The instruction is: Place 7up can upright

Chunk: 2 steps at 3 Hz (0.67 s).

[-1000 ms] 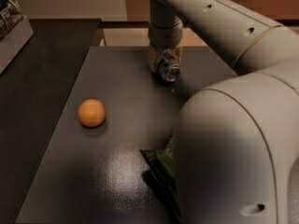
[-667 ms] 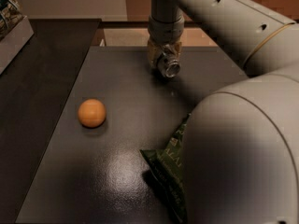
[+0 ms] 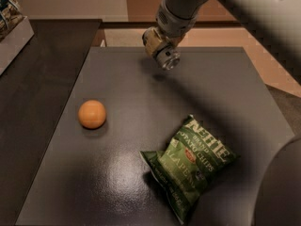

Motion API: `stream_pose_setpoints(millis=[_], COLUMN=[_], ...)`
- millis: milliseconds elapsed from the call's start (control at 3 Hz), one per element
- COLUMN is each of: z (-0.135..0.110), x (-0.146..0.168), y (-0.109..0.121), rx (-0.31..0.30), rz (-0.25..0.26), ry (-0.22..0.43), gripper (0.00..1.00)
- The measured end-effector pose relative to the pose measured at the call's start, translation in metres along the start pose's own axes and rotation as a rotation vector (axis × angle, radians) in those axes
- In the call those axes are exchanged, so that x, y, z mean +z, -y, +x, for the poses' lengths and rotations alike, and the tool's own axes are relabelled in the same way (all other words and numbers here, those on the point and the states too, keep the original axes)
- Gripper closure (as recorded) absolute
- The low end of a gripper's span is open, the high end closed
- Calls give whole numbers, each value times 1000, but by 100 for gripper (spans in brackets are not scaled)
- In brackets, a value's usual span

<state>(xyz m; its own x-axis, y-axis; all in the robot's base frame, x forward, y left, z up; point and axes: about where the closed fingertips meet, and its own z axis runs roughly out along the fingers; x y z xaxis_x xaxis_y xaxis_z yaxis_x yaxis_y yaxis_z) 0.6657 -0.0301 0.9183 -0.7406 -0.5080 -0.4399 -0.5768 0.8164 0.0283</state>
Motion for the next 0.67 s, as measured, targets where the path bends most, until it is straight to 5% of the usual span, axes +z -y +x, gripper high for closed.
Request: stream_pose_setpoints(millis=[667], z=[-17], x=[-35], y=[-9], rx=[-148], rz=[-87], ry=[315], gripper=[100])
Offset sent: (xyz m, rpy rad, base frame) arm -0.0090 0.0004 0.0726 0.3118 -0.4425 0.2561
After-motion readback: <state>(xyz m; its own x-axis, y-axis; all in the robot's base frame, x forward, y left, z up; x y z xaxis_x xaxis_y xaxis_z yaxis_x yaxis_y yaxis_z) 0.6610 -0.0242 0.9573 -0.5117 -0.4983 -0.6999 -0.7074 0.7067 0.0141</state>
